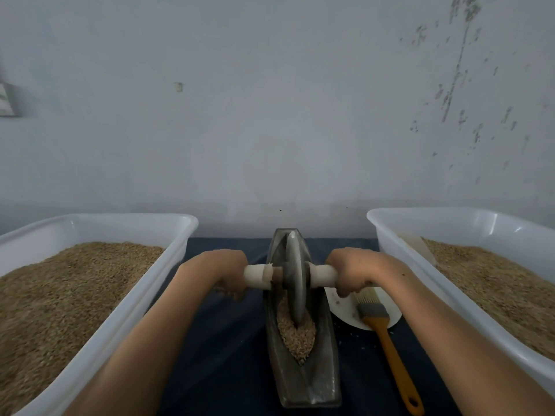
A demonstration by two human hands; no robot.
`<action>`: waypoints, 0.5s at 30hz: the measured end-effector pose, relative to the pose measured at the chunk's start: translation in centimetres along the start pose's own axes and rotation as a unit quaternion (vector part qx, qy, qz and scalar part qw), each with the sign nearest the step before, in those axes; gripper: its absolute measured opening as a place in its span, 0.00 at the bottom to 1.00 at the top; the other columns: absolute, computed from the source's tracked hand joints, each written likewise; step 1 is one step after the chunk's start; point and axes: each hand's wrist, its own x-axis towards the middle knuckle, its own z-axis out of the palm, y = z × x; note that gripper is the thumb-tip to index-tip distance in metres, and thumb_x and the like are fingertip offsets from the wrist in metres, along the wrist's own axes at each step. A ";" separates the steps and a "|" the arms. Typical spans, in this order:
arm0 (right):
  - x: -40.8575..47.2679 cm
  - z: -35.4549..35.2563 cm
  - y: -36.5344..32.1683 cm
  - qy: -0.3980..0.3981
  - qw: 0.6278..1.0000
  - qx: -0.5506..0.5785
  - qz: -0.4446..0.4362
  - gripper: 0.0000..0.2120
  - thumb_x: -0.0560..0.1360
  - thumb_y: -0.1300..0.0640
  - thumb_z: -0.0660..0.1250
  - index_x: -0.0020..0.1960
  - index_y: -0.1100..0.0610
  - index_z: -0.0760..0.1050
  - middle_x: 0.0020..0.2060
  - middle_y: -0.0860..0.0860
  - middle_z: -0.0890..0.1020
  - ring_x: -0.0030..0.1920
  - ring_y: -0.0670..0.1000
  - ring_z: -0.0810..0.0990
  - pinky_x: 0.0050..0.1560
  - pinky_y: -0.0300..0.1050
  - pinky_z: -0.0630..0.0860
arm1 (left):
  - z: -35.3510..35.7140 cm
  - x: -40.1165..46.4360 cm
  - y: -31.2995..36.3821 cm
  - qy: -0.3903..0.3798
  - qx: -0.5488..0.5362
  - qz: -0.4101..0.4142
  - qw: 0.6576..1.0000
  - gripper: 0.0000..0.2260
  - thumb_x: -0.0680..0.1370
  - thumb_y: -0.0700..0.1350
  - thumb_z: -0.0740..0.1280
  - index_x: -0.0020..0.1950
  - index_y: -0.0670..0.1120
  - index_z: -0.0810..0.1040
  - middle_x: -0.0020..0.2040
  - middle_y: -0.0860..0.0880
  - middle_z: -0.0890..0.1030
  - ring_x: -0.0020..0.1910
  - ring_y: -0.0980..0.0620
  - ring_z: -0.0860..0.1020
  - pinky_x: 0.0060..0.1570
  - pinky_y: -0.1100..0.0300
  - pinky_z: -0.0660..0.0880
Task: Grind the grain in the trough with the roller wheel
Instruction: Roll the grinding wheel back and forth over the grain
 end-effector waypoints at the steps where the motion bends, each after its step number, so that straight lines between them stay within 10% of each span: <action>1: 0.2 0.1 0.1 0.019 1.000 -0.011 0.000 0.16 0.72 0.59 0.70 0.59 0.58 0.75 0.48 0.54 0.82 0.44 0.52 0.82 0.38 0.42 0.74 | 0.1 0.1 0.1 0.026 0.011 -0.007 1.000 0.10 0.70 0.44 0.72 0.49 0.47 0.76 0.35 0.52 0.76 0.34 0.55 0.76 0.41 0.59 0.72; 9: 1.2 1.7 0.3 0.246 0.968 -0.039 -0.012 0.06 0.75 0.59 0.63 0.49 0.49 0.70 0.47 0.50 0.81 0.46 0.53 0.78 0.40 0.45 0.66 | 1.4 0.8 0.3 0.242 0.073 -0.033 0.967 0.13 0.74 0.48 0.67 0.58 0.49 0.75 0.50 0.50 0.79 0.48 0.50 0.77 0.44 0.57 0.71; 15: 0.1 0.2 0.0 0.053 0.998 -0.037 -0.015 0.17 0.73 0.58 0.70 0.60 0.56 0.74 0.47 0.52 0.79 0.44 0.51 0.78 0.38 0.42 0.70 | 0.3 0.2 -0.1 0.053 0.034 -0.028 0.998 0.15 0.72 0.47 0.70 0.57 0.47 0.75 0.44 0.51 0.76 0.43 0.52 0.76 0.47 0.57 0.72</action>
